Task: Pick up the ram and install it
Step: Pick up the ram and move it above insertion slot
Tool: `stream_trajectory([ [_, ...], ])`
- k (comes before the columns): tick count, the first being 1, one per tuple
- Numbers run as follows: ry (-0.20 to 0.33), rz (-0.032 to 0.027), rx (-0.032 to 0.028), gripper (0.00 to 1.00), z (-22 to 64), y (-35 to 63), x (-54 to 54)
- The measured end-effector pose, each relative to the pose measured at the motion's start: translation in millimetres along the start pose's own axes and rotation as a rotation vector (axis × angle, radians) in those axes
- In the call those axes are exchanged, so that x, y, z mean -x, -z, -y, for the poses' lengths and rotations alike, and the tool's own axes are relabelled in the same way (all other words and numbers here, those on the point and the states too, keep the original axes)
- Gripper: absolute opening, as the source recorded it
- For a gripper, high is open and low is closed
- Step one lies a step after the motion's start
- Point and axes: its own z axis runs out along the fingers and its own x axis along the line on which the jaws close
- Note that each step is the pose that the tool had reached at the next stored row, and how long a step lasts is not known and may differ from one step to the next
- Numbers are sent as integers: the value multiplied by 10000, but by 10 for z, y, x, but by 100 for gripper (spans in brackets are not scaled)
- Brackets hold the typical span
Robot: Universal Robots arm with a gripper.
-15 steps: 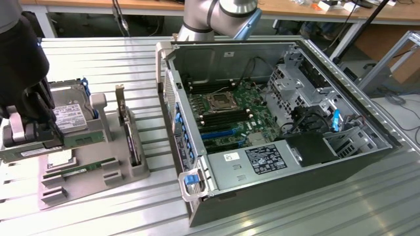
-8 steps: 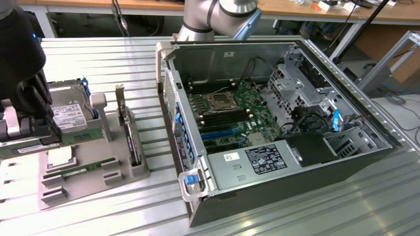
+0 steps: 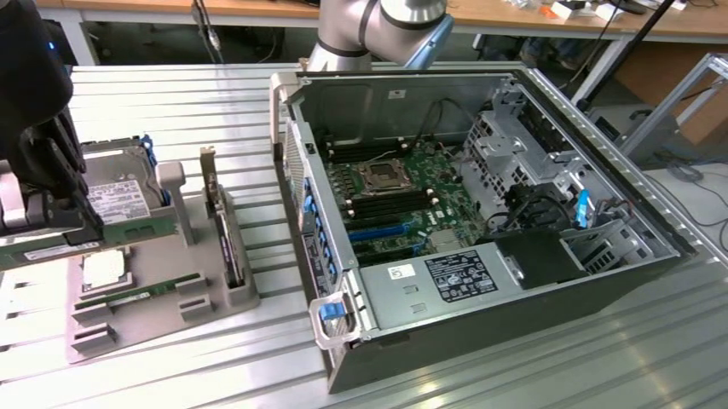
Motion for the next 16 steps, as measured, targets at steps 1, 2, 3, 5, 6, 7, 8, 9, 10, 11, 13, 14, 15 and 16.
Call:
stream_trajectory([
  [1, 0, 1, -1, 12, 0, 14, -1],
  [2, 0, 0, 0, 12, 0, 28, -1],
  [3, 0, 0, 0, 12, 1, 41, -2],
  [5, 0, 0, 0, 12, 1, 69, -3],
  [6, 0, 1, 0, 12, 1, 75, -3],
  [7, 0, 1, -1, 12, 1, 80, -4],
  [8, 0, 0, 0, 12, 1, 88, -4],
  [9, 0, 0, 0, 12, 1, 94, -4],
  [10, 0, 1, -1, 12, 1, 105, -5],
  [11, 0, 0, 0, 12, 1, 121, -6],
  [13, 0, 1, -1, 12, 1, 152, -7],
  [14, 0, 0, 0, 12, 2, 163, -8],
  [15, 0, 1, -1, 12, 2, 175, -8],
  [16, 0, 0, -1, 12, 2, 184, -9],
])
